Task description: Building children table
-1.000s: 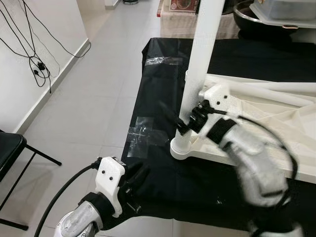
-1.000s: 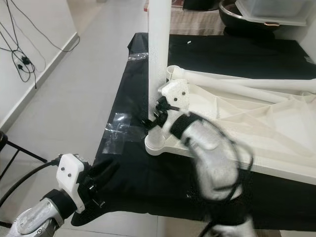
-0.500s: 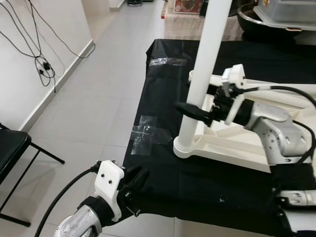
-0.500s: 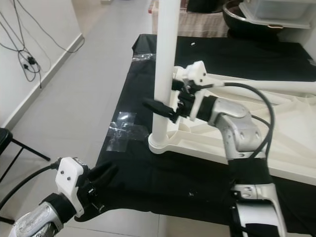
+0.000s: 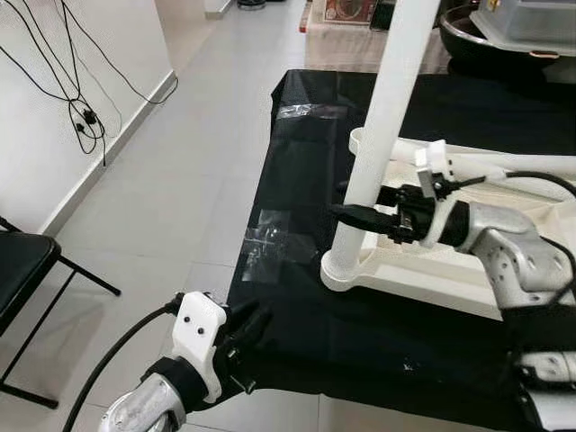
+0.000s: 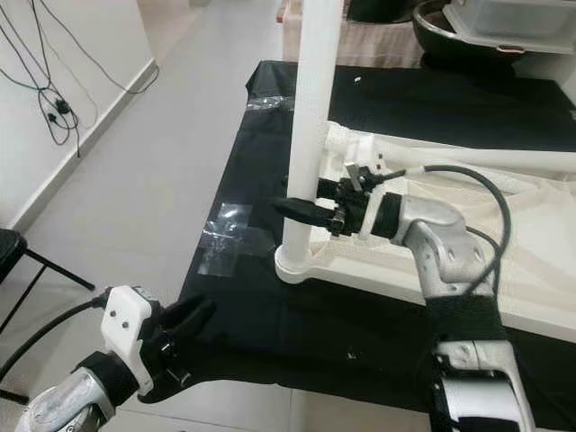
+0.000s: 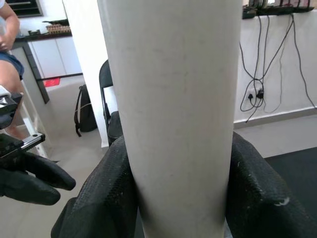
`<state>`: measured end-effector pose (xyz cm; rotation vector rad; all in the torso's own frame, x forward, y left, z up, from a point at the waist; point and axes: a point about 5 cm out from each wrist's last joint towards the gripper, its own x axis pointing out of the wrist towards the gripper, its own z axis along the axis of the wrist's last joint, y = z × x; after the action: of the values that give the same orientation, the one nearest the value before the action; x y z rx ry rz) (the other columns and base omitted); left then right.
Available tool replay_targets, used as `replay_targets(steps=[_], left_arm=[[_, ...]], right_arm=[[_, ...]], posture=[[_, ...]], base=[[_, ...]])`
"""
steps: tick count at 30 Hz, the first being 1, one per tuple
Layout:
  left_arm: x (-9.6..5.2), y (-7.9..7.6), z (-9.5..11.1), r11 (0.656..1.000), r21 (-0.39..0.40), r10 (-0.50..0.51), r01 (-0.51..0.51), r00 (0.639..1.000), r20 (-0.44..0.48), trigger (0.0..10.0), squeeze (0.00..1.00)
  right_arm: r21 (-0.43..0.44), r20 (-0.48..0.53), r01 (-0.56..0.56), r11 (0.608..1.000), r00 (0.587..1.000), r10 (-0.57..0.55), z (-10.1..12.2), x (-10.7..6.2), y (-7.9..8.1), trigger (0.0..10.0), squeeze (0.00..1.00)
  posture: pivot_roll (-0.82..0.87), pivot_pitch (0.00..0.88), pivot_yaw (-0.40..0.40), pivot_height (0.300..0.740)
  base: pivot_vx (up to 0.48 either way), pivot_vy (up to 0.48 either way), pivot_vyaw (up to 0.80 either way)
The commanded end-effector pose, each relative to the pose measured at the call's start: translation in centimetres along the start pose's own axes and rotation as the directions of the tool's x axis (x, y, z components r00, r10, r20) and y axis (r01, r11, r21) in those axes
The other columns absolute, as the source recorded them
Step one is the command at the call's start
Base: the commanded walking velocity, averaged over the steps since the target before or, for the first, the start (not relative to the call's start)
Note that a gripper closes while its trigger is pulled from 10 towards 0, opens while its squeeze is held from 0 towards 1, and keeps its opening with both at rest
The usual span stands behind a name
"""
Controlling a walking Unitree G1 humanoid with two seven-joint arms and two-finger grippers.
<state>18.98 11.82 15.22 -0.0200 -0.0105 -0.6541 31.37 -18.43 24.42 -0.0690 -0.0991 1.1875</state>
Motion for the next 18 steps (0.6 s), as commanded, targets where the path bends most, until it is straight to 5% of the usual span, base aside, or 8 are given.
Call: replay_targets(steps=[1, 3, 4, 5, 6, 10, 14, 18], left_arm=[[0.0, -0.1, 0.0, 1.000, -0.003, -0.001, 0.001, 1.000, 0.003, 10.0, 0.00], [0.0, -0.1, 0.0, 1.000, -0.003, -0.002, 0.002, 1.000, 0.003, 10.0, 0.00], [-0.1, -0.1, 0.0, 1.000, -0.002, -0.003, 0.003, 1.000, 0.002, 10.0, 0.00], [-0.1, -0.1, 0.0, 1.000, -0.002, -0.003, 0.003, 1.000, 0.002, 10.0, 0.00], [-0.1, 0.0, 0.0, 1.000, -0.003, -0.002, 0.002, 1.000, 0.002, 10.0, 0.00], [0.0, 0.1, 0.0, 1.000, -0.005, -0.004, 0.004, 1.000, 0.002, 10.0, 0.00], [0.2, -0.1, -0.1, 1.000, -0.006, -0.020, 0.020, 1.000, 0.002, 10.0, 0.00], [0.4, 0.3, 0.0, 1.000, 0.002, -0.011, 0.011, 1.000, 0.008, 10.0, 0.00]], right_arm=[[0.078, -0.028, 0.109, 0.991, 0.994, -0.107, -2.3, 0.5, 1.6, 0.0, 0.00], [0.079, -0.079, 0.306, 0.949, 0.951, -0.300, -3.9, 0.9, 2.1, 0.0, 0.00], [0.002, -0.168, 0.593, 0.805, 0.794, -0.585, -5.7, 0.9, 2.2, 0.0, 0.00], [0.002, -0.168, 0.593, 0.805, 0.794, -0.585, -5.7, 0.9, 2.2, 0.0, 0.00], [-0.081, -0.225, 0.761, 0.644, 0.615, -0.756, -6.9, 0.1, 3.8, 0.0, 0.00], [-0.134, -0.249, 0.789, 0.599, 0.559, -0.791, -7.6, 0.6, 6.4, 0.0, 0.00], [-0.116, -0.249, 0.754, 0.647, 0.608, -0.754, -7.5, 1.9, 8.8, 0.0, 0.00], [-0.095, -0.209, 0.729, 0.678, 0.651, -0.729, -6.4, 3.0, 8.0, 0.0, 0.00]], posture=[[0.05, 0.168, -0.033, 0.740], [0.06, 0.167, -0.033, 0.740], [0.05, 0.167, -0.030, 0.740], [0.05, 0.167, -0.030, 0.740], [0.04, 0.172, -0.028, 0.740], [0.03, 0.173, -0.019, 0.740], [0.03, 0.158, -0.017, 0.740], [0.03, 0.156, -0.020, 0.740]], base=[[0.000, 0.000, 0.00], [0.000, 0.000, 0.00], [0.000, 0.000, 0.00], [0.000, 0.000, 0.00], [0.000, 0.000, 0.00], [0.000, 0.000, 0.00], [0.000, 0.000, 0.00], [0.000, 0.000, 0.00]])
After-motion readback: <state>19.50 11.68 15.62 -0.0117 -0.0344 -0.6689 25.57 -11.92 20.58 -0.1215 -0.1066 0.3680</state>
